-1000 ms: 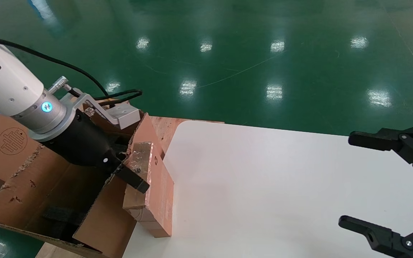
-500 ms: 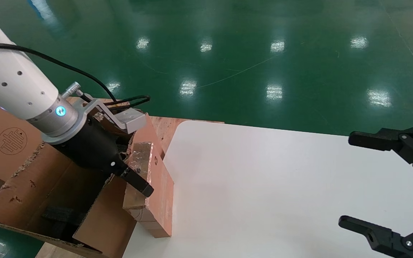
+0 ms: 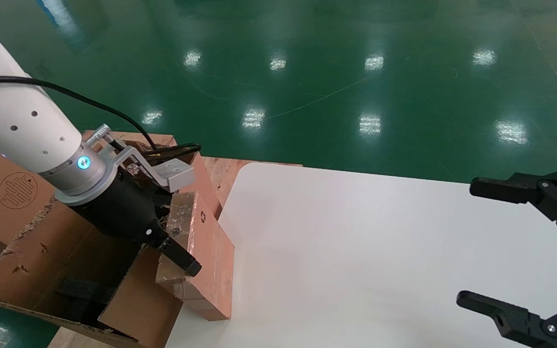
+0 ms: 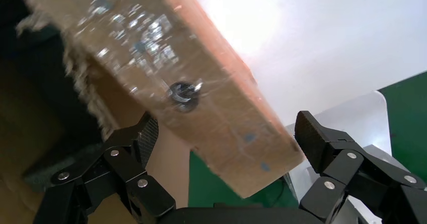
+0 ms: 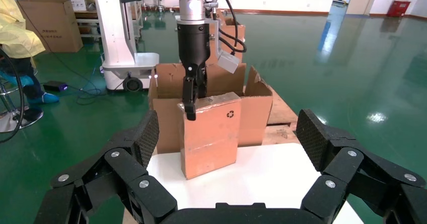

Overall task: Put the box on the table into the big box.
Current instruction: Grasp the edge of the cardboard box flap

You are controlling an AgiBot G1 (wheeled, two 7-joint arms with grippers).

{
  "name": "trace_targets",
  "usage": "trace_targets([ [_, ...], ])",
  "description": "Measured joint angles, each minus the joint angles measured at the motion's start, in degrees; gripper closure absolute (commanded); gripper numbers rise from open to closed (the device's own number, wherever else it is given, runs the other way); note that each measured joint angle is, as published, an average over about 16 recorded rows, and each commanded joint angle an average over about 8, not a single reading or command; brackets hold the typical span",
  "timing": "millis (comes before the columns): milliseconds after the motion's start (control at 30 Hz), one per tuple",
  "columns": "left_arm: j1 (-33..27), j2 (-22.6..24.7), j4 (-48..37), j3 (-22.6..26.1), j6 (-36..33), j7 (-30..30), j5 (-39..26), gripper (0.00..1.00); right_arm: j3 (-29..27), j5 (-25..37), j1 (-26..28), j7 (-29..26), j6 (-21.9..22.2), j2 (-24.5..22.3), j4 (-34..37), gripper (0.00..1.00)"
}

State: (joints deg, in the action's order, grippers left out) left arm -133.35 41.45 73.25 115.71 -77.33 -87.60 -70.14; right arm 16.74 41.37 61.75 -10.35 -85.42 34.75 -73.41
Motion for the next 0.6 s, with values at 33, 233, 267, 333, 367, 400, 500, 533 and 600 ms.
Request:
trace_targets([
  [33,0.02,-0.01,0.08,-0.03,0.07,0.09,0.0,0.0,0.0,0.0,0.0,0.0,0.0,0.0,0.0,0.0],
  [233,0.18,-0.1,0.44,-0.25,0.44,0.61,0.19,0.0,0.02,-0.01,0.0,0.01,0.01,-0.01,0.01,0.0],
  [267,0.2,-0.1,0.46,-0.27,0.47,0.63,0.21,0.0,0.02,-0.01,-0.01,0.01,0.02,-0.01,0.01,0.0],
  [333,0.21,-0.12,0.5,-0.31,0.52,0.64,0.25,0.0,0.02,-0.01,-0.01,0.01,0.02,-0.01,0.01,0.0],
  [367,0.2,-0.12,0.48,-0.3,0.5,0.6,0.24,0.0,0.02,-0.02,-0.01,0.01,0.02,-0.01,0.01,0.0],
  [400,0.19,-0.11,0.46,-0.28,0.47,0.57,0.21,0.0,0.02,-0.02,-0.01,0.01,0.02,-0.01,0.01,0.0],
  [500,0.16,-0.09,0.39,-0.22,0.36,0.46,0.15,0.37,0.02,-0.02,-0.01,0.0,0.02,-0.01,0.01,0.0],
  [533,0.15,-0.09,0.36,-0.2,0.32,0.43,0.12,0.49,0.02,-0.02,-0.01,0.0,0.02,-0.01,0.01,0.0],
  [600,0.13,-0.07,0.32,-0.17,0.26,0.37,0.09,0.74,0.01,-0.02,-0.01,0.0,0.02,-0.01,0.01,0.0],
])
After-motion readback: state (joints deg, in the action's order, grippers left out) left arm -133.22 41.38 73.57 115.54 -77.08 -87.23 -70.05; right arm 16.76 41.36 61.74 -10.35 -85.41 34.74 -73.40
